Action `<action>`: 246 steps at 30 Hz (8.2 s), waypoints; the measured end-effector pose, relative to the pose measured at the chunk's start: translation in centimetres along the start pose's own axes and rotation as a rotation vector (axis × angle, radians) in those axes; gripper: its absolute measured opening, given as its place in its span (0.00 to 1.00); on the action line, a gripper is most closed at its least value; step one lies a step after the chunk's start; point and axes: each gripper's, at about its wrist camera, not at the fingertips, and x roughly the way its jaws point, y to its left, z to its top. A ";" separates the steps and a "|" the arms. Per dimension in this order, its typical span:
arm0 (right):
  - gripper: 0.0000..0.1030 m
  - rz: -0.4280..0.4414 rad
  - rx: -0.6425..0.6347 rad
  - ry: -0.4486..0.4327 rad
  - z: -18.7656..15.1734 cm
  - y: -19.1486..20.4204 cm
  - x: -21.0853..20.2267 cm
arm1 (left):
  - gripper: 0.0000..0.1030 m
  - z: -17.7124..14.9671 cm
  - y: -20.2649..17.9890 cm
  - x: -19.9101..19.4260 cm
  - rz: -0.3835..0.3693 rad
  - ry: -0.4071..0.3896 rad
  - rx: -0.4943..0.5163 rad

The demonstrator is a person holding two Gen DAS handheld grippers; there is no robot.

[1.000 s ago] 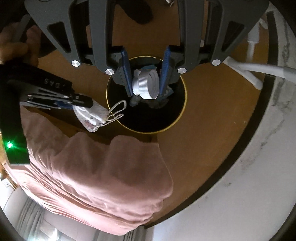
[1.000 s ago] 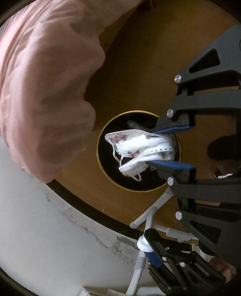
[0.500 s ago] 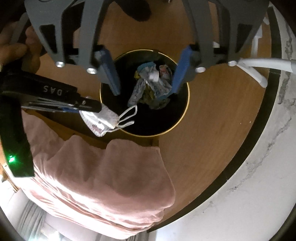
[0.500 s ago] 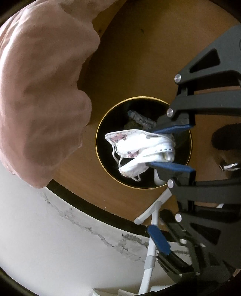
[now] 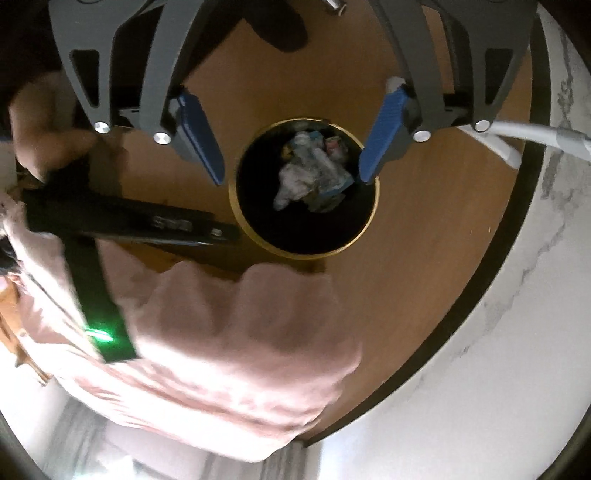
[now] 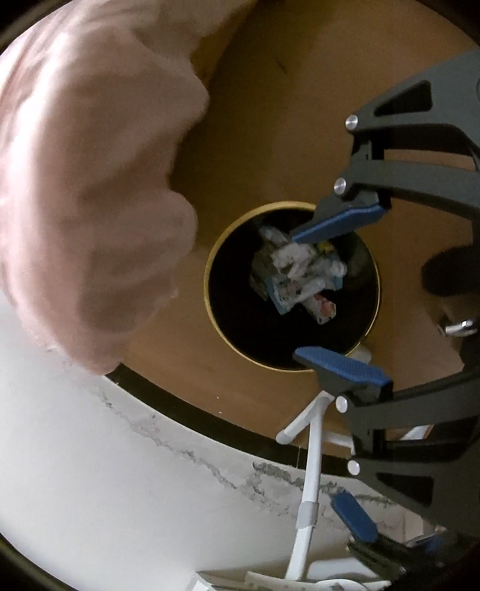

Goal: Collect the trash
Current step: 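Grasp the white tissue with the left tool while the right tool grasps the white-blue cloth, then carry the tissue and white-blue cloth over the black bin, then open both tools to drop the tissue and cloth into the bin, then return both tools to the desk toward the snack box and tape roll, then grasp the red-yellow snack box with the left tool while the right tool grasps the white tape roll, then carry the snack box and tape roll over the black bin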

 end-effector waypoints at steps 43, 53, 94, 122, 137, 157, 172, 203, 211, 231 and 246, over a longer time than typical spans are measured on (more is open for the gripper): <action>0.73 0.420 -1.147 0.035 -18.8 67.6 -7.5 | 0.91 -27.6 35.2 -42.7 0.747 -0.255 -0.839; 0.20 0.490 -1.110 -0.047 -16.7 67.2 -9.9 | 0.91 -23.7 38.9 -39.8 0.708 -0.251 -0.786; 0.20 0.084 -0.381 -0.231 -0.2 17.4 -18.3 | 0.23 -0.3 5.6 -24.3 0.160 -0.314 -0.158; 0.20 0.016 -0.048 0.072 -3.4 0.5 2.5 | 0.23 -0.9 3.2 7.1 0.017 0.055 -0.117; 0.21 0.022 0.025 0.087 -1.3 2.0 4.7 | 0.55 0.0 5.1 5.9 -0.007 0.031 -0.099; 0.62 -0.011 -0.068 -0.043 -0.4 6.1 -5.9 | 0.79 -1.2 -1.9 -13.6 0.039 -0.159 0.053; 0.81 0.209 -0.609 -0.263 -5.2 31.3 -21.5 | 0.91 -11.4 20.1 -34.4 0.553 -0.270 -0.377; 0.56 0.227 -1.123 -0.059 -21.5 66.4 -8.5 | 0.91 -32.4 33.9 -45.2 0.709 -0.265 -0.912; 0.56 0.268 -1.084 -0.059 -19.2 63.6 -9.7 | 0.91 -25.9 37.3 -42.2 0.703 -0.232 -0.837; 0.56 0.260 -0.877 -0.086 -10.6 48.8 -13.4 | 0.58 -16.5 41.9 -33.7 0.672 -0.142 -0.727; 0.56 0.112 -0.536 -0.203 -1.9 28.4 -17.8 | 0.48 -0.1 18.7 -25.3 0.371 -0.216 -0.292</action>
